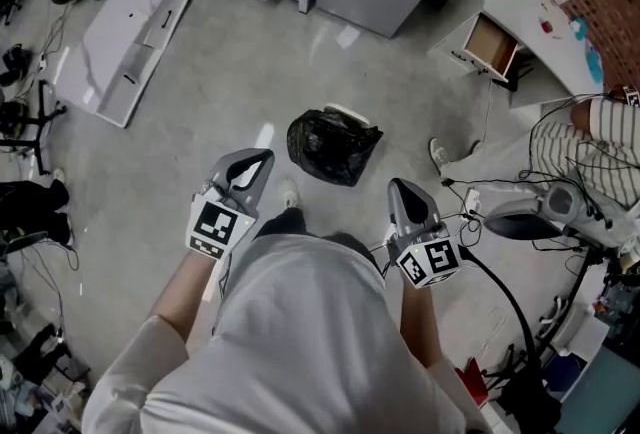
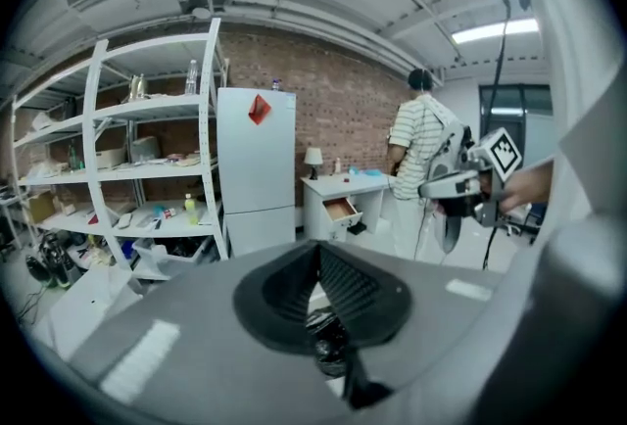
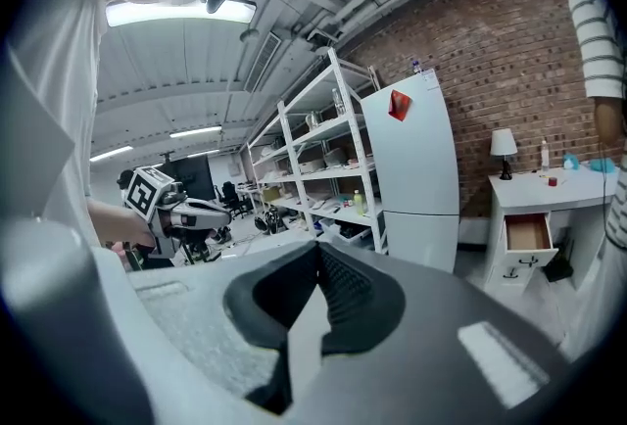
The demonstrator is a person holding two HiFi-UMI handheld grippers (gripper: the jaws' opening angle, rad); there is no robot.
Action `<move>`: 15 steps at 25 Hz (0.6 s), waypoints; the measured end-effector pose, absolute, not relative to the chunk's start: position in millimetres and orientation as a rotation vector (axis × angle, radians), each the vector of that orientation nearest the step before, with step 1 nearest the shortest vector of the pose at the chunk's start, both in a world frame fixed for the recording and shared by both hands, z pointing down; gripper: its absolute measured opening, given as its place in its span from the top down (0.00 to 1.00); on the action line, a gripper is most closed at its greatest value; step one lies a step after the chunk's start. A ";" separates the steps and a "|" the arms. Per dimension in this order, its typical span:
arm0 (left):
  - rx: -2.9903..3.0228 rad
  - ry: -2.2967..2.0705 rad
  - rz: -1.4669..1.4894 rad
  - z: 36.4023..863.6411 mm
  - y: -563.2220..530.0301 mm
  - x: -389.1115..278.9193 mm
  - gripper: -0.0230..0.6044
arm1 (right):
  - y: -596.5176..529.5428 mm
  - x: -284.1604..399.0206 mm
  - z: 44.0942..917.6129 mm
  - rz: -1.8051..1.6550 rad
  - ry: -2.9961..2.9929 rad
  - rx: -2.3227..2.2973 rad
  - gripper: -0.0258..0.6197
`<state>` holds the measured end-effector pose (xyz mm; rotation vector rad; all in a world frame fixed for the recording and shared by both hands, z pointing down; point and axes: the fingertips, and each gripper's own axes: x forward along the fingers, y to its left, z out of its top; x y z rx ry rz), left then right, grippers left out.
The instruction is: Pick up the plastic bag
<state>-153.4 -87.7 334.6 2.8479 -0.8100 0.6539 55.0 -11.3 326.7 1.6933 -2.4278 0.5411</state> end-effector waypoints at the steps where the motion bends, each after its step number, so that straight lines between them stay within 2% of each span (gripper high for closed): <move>1: 2.851 -0.790 0.657 337.3 -92.6 -155.8 0.96 | -16.1 52.3 328.5 0.547 -2.419 1.707 0.96; 8: 2.832 -0.718 0.661 359.5 -115.0 -151.4 0.96 | -28.4 54.5 347.9 0.608 -2.346 1.754 0.96; 15: 2.795 -0.738 0.621 395.2 -123.9 -110.0 0.96 | -35.1 91.6 387.2 0.657 -2.322 1.716 0.96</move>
